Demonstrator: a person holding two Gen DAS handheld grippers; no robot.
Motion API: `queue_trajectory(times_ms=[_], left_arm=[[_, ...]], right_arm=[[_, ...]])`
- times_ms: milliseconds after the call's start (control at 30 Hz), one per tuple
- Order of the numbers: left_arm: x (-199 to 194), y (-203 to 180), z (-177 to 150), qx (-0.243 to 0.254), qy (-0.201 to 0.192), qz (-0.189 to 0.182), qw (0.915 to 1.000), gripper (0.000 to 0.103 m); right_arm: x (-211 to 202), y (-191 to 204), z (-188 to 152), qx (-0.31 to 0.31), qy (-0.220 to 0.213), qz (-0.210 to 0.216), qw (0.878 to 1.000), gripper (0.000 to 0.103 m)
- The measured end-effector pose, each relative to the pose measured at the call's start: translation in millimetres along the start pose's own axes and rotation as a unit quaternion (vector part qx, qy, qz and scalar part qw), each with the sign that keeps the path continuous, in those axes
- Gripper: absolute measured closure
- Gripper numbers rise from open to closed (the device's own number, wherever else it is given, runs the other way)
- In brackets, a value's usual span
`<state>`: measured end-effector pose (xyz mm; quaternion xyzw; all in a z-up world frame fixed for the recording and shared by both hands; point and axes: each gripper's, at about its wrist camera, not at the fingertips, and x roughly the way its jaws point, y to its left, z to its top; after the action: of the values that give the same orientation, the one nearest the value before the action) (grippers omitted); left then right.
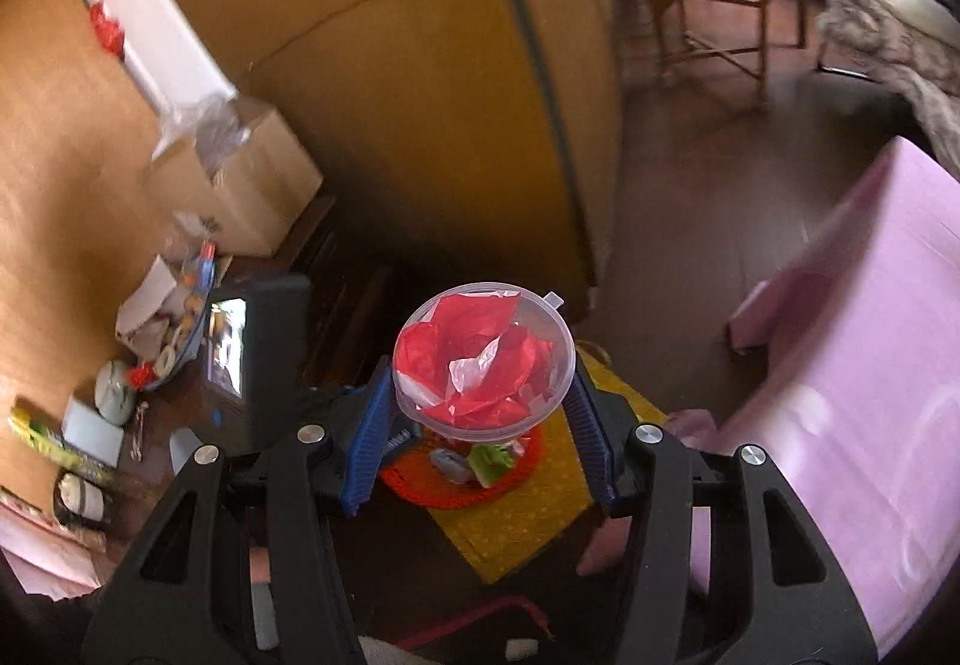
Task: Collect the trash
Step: 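Carry bag and cup to the red wastebasket and open both grippers over it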
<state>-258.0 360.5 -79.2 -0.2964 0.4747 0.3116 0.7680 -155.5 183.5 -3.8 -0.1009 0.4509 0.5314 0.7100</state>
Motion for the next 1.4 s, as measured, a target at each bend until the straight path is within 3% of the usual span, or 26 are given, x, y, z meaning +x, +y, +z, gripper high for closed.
queue_trajectory(times_ms=[167,367,700,1000,1200,1300,1333,1400], left_arm=[[23.2,34.5,-1.3,-0.031,0.028,0.015,0.9990,0.075],[44.9,38.7,-10.5,-0.056,0.056,0.018,0.9967,0.075],[68.0,51.5,-19.9,-0.074,0.082,0.026,0.9935,0.075],[72.3,46.0,-22.2,-0.072,0.092,0.031,0.9927,0.074],[75.9,50.1,-23.5,-0.079,0.094,0.032,0.9919,0.074],[76.3,54.1,-23.5,-0.092,0.095,0.031,0.9907,0.062],[75.7,55.4,-23.2,-0.095,0.092,0.032,0.9907,0.055],[73.4,56.7,-22.3,-0.098,0.086,0.038,0.9907,0.051]], right_arm=[[55.2,10.8,9.2,0.013,0.056,0.002,0.998,0.049],[108.6,12.4,1.3,0.028,0.112,-0.001,0.993,0.049],[135.0,5.2,-13.5,0.038,0.166,0.025,0.985,0.048],[141.8,7.3,-9.9,0.011,0.160,-0.001,0.987,0.048],[146.0,14.4,-9.9,-0.003,0.163,0.013,0.986,0.047],[141.5,15.4,-7.2,-0.002,0.147,0.015,0.989,0.033],[139.9,14.8,-6.1,-0.001,0.142,0.014,0.990,0.032],[140.2,12.9,-5.3,0.004,0.144,0.017,0.989,0.032]])
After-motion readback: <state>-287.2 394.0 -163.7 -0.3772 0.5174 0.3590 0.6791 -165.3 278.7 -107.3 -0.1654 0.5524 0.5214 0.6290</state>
